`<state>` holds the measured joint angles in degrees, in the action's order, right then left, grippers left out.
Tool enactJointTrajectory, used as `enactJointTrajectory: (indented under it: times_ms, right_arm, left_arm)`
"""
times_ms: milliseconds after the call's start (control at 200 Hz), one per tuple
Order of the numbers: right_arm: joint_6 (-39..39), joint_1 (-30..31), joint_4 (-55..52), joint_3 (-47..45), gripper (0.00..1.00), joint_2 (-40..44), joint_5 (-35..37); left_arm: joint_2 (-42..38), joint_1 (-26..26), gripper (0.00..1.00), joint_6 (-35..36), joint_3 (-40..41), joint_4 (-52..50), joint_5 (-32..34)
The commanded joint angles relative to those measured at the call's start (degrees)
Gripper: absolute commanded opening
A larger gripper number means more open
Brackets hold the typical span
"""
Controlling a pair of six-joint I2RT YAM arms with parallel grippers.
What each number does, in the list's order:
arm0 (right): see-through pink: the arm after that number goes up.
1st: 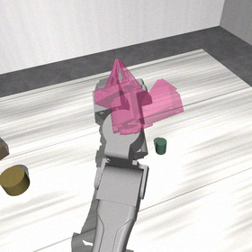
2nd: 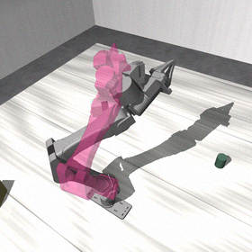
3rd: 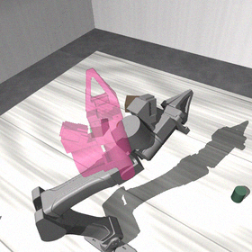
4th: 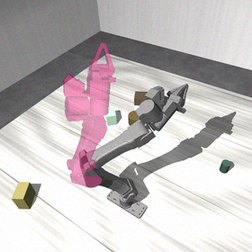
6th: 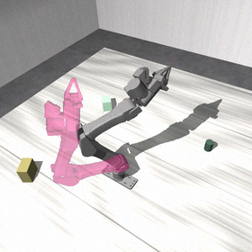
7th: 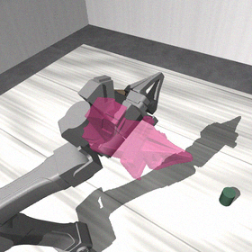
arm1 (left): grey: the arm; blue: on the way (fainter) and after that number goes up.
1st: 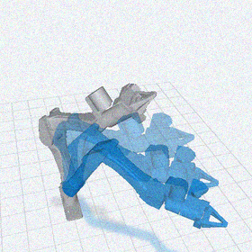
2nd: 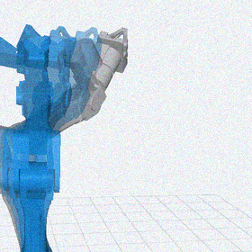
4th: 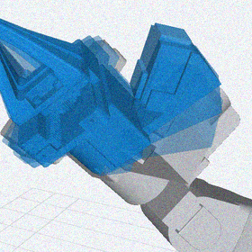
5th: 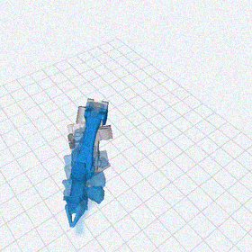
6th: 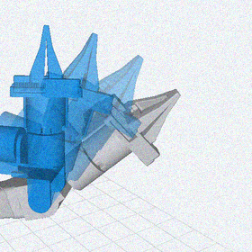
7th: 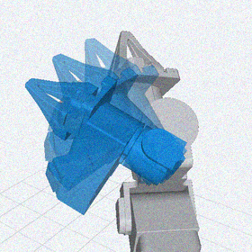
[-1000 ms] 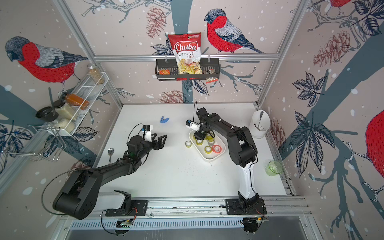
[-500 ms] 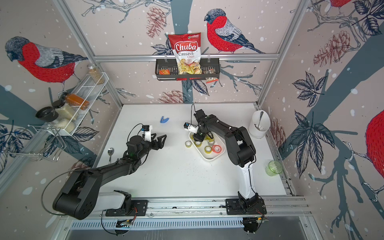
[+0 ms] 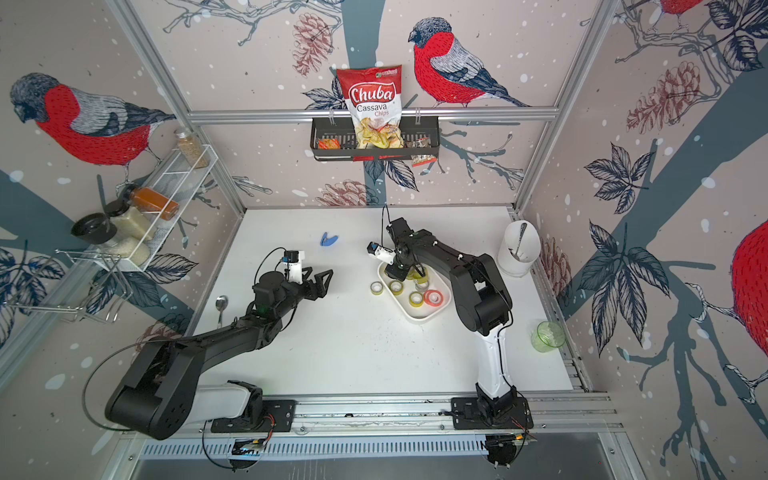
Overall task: Put the transparent tape into the storage box
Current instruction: Pick up the tape from the storage box, then place the tape in the storage box.
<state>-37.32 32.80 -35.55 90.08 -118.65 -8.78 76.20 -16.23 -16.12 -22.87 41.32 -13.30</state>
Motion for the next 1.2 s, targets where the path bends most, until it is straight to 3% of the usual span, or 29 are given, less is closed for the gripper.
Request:
enactJointTrajectory:
  times_ms: [0,360,610,790,1196]
  right_arm:
    - [1.5,-0.1,0.8,0.1,0.34,0.0,-0.1]
    - [3.5,-0.6,0.6,-0.4,0.15,2.2,-1.3]
    - [12.3,-2.6,7.1,-7.7,0.15,13.9,-2.7]
    - [22.6,-4.8,10.9,-14.4,0.16,22.7,-2.9]
    - [40.9,-13.4,7.5,-24.4,0.16,31.5,-15.9]
  left_arm:
    - [-0.4,0.1,0.87,0.1,0.2,2.6,0.1]
    - [-0.4,0.2,0.87,0.0,0.1,2.7,0.1]
    - [-0.4,0.3,0.87,-0.1,0.4,3.0,0.1]
    - [-0.1,0.3,0.87,0.0,0.4,3.8,-1.0]
    - [2.9,0.3,0.87,0.2,-1.0,4.6,-3.6]
